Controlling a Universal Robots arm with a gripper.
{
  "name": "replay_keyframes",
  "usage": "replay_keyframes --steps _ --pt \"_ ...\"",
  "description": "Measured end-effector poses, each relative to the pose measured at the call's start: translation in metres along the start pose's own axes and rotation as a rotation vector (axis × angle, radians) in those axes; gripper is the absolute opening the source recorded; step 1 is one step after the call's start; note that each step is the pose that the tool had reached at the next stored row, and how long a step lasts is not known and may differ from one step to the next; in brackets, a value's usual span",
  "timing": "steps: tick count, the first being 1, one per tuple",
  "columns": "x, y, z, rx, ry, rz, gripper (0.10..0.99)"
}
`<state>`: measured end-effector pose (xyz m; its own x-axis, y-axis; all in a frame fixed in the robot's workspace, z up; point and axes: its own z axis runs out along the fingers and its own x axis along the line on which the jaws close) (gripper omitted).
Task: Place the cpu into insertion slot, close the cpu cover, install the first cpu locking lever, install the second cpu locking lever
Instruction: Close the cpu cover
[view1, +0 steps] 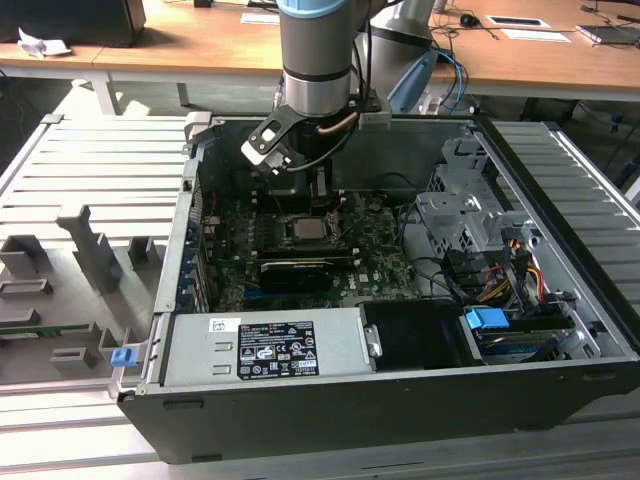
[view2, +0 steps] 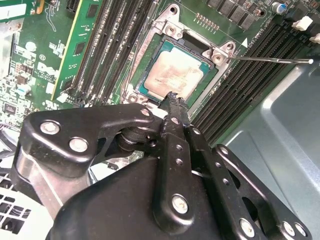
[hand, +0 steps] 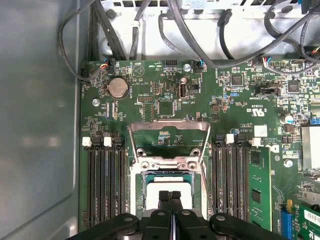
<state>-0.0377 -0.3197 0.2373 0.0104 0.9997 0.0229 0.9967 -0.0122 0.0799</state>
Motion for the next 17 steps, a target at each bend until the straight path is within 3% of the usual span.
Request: replay_keyframes --steps 17 --pt "0.0002 0.0003 -0.0035 0.000 -0.0011 0.000 0.106"
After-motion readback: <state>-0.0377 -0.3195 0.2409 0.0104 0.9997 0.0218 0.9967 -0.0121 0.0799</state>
